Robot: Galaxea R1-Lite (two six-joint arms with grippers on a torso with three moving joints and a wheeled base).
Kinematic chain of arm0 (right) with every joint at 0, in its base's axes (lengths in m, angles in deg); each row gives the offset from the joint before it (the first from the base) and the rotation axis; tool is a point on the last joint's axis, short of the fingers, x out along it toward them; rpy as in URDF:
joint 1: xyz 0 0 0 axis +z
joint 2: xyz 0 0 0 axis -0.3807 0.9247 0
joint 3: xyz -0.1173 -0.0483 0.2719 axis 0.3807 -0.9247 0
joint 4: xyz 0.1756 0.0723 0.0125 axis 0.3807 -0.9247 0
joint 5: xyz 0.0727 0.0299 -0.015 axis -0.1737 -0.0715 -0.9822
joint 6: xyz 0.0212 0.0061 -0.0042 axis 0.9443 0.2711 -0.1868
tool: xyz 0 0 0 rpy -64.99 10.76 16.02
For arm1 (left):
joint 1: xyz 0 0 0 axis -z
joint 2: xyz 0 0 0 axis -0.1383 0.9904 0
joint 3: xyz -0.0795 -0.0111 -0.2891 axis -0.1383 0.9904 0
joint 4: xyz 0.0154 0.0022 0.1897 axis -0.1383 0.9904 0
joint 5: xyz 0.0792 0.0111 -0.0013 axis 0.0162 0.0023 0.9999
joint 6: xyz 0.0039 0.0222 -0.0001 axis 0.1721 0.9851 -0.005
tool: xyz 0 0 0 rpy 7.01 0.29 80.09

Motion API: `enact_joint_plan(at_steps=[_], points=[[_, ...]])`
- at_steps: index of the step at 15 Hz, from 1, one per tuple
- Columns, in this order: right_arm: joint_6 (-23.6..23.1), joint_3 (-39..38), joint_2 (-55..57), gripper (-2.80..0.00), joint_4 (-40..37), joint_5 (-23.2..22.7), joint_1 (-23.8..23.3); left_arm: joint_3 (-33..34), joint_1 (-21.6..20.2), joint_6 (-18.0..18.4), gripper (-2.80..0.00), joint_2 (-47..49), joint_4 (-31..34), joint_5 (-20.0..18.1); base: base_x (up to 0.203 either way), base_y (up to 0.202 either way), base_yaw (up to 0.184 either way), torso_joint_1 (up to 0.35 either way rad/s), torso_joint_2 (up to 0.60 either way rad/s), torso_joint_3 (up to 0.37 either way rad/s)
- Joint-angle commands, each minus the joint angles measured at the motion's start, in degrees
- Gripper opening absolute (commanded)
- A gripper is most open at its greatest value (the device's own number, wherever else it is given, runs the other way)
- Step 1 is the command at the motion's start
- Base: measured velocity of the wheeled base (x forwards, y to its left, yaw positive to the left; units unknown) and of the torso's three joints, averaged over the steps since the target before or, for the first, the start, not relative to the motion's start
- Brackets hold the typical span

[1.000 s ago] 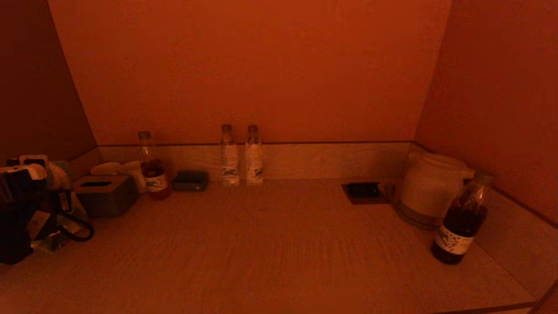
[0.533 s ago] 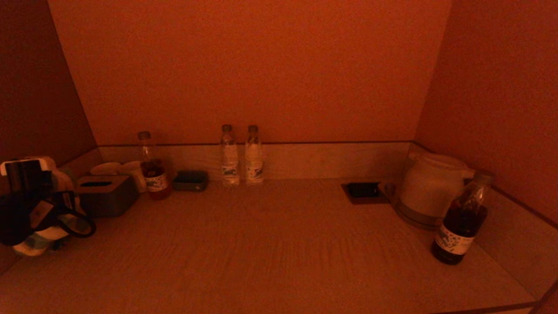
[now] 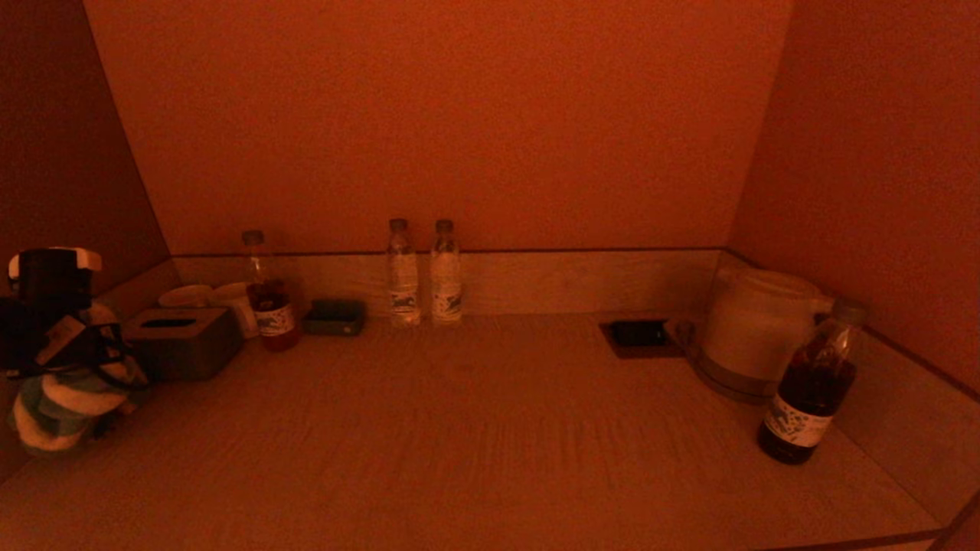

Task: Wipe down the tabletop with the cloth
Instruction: Place the tablecloth

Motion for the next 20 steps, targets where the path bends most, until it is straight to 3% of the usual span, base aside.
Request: enact_joint_plan(at_steps=[1, 3, 4, 9, 15, 20], points=[[0.0, 0.0, 0.1, -2.8, 0.0, 0.0, 0.0, -4.1, -0.4, -1.9, -2.8, 0.7, 8.0, -0.4, 0.0, 0.0, 0.0, 0.0, 0.0, 0.0], [0.0, 0.0, 0.1, -2.8, 0.0, 0.0, 0.0, -10.6, -0.6, -5.7, -2.8, 2.8, 18.0, -1.7, 0.0, 0.0, 0.0, 0.0, 0.0, 0.0], [0.0, 0.0, 0.1, -2.8, 0.0, 0.0, 0.0, -11.8, -0.7, -7.2, 0.0, 3.6, 20.3, -2.3, 0.0, 0.0, 0.0, 0.0, 0.0, 0.0], [0.0, 0.0, 0.1, -2.8, 0.0, 0.0, 0.0, -19.6, -1.0, -11.6, 0.0, 6.2, 29.0, -7.0, 0.0, 0.0, 0.0, 0.0, 0.0, 0.0], [0.0, 0.0, 0.1, -2.8, 0.0, 0.0, 0.0, -20.4, -0.8, -14.2, 0.0, 0.8, 31.2, -8.7, 0.0, 0.0, 0.0, 0.0, 0.0, 0.0], [0.0, 0.0, 0.1, -2.8, 0.0, 0.0, 0.0, -23.4, -0.7, -15.8, 0.0, -3.7, 45.6, -19.2, 0.0, 0.0, 0.0, 0.0, 0.0, 0.0]])
